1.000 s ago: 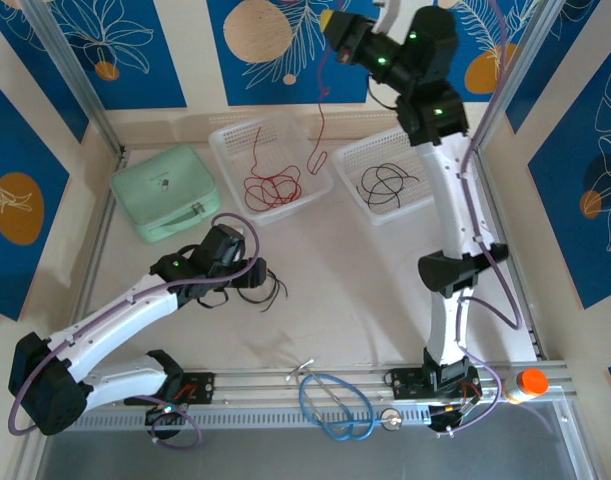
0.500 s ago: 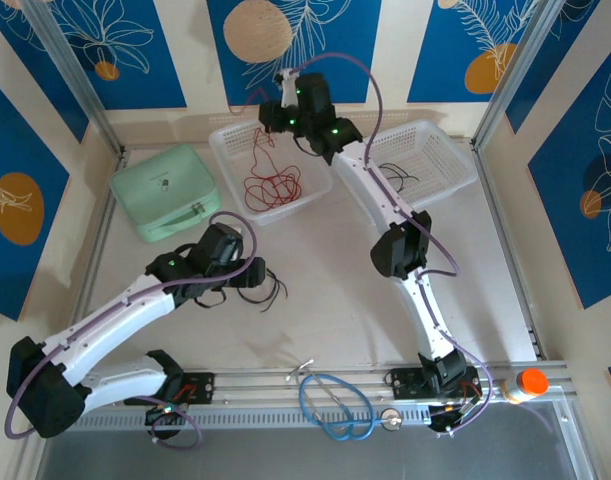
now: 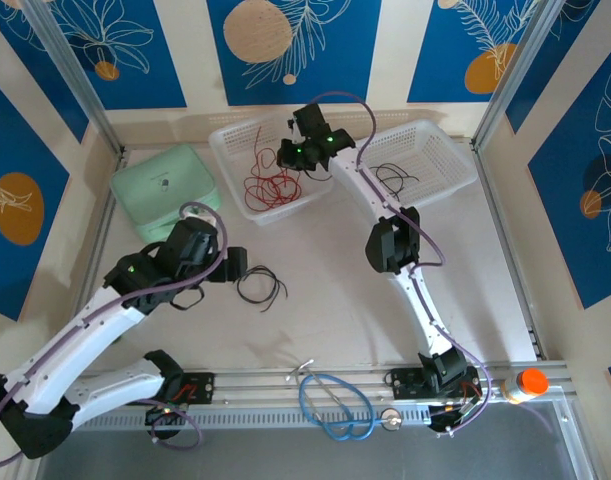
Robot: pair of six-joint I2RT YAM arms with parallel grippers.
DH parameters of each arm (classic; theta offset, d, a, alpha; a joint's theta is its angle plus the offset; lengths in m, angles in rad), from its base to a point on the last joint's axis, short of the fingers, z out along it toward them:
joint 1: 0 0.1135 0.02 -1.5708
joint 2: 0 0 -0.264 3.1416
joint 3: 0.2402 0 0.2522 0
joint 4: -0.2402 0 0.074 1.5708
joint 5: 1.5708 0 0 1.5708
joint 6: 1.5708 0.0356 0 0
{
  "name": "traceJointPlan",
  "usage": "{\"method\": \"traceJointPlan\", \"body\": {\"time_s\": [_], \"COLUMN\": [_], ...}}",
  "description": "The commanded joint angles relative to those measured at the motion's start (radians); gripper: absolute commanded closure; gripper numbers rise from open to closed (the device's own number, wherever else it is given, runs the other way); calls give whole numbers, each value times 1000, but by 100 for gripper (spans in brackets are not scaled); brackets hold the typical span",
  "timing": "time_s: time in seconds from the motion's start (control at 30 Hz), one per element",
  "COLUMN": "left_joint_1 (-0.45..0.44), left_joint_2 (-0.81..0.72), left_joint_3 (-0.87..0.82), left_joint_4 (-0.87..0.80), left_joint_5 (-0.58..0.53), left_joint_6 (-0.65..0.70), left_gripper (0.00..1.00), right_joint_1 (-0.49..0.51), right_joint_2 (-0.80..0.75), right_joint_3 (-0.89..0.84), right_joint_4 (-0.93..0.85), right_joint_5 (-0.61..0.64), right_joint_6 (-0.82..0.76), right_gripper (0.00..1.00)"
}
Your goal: Untangle the cables
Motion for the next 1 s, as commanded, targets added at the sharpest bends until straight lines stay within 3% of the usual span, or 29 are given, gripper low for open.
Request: {"method": "traceJointPlan", "body": {"time_s": [0.0, 0.13, 0.4, 0.5, 0.67, 0.8, 0.97], "left_joint_1": [-7, -7, -3, 7, 74, 156, 213], "left_joint_2": [-10, -10, 49, 87, 164, 212, 306], "left_joint_3": [18, 8, -18, -51, -145, -244, -310], "left_joint_4": [-88, -89, -71, -41, 57, 211, 352], "left_joint_5": [-48, -35, -12, 15, 73, 167, 220], "left_joint_6": [9, 1, -17, -27, -38, -35, -20], "left_gripper": [12, 12, 14, 18, 42, 51, 61], "right_joint_1": [-4, -8, -1, 12, 82, 161, 227], "right_joint_2": [37, 32, -106, -171, -341, -570, -851], "right_joint_3": [42, 42, 47, 37, -112, -435, -854], "right_joint_4": [-93, -135, -176, -225, -272, -182, -17], "right_joint_5": [-67, -74, 0, 34, 155, 237, 239], "right_joint_6": [25, 3, -59, -88, -160, -191, -152], "right_gripper": [79, 56, 31, 29, 31, 33, 36]}}
